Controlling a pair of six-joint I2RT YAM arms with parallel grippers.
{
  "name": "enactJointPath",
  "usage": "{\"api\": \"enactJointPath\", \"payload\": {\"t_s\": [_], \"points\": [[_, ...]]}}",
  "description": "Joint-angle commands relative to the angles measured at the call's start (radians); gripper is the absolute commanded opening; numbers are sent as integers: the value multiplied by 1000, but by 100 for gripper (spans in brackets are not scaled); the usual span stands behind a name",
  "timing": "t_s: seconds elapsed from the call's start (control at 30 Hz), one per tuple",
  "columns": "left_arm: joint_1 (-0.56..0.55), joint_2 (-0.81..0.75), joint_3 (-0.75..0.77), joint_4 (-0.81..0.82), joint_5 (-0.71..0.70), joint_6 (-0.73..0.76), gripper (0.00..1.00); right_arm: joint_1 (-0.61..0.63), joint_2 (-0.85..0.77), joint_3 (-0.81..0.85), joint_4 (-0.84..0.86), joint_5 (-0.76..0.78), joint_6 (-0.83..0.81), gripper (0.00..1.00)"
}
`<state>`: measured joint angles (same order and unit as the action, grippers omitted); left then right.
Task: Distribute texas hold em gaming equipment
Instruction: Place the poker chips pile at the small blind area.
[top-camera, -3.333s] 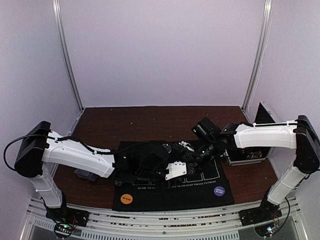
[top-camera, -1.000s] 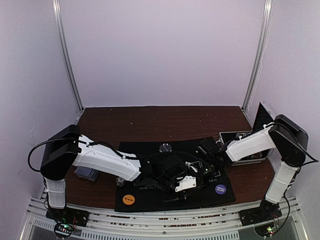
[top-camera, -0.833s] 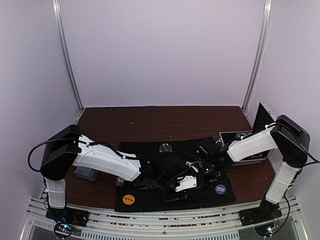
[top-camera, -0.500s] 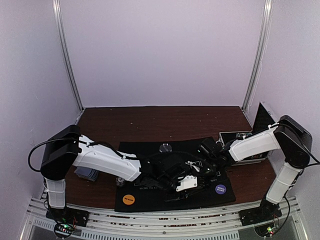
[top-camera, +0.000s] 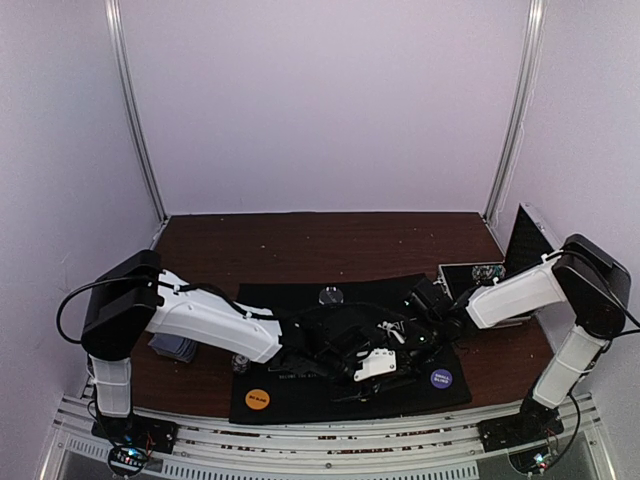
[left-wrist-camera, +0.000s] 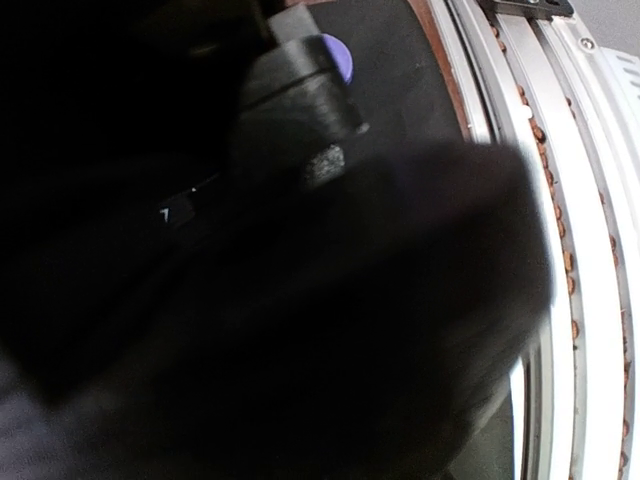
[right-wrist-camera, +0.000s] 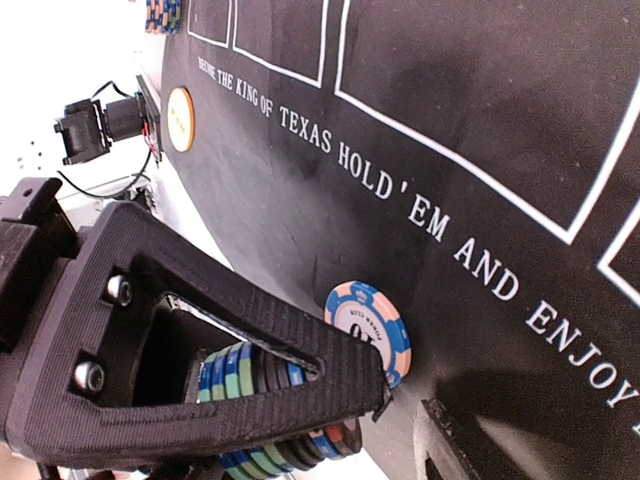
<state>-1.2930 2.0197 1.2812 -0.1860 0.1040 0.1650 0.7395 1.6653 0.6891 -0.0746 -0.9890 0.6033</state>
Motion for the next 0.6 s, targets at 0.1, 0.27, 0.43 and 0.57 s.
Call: {"api": "enactJointPath", "payload": {"t_s": [0.1,0.27,0.43,0.57], "points": [[6,3,-53,-167,-16,-70,0,-62,-72,-38,12,31,63,58],[8,5,-53,-168,-14,-68,0,-81,-88,-41,-6,21,44,58],[8,2,-48,-174,-11,-70,0,-87,-90,-25,-49,20,17,58],[8,1,-22,-198,7,-68,0,-90,-109,-6,-82,32,9,58]]}}
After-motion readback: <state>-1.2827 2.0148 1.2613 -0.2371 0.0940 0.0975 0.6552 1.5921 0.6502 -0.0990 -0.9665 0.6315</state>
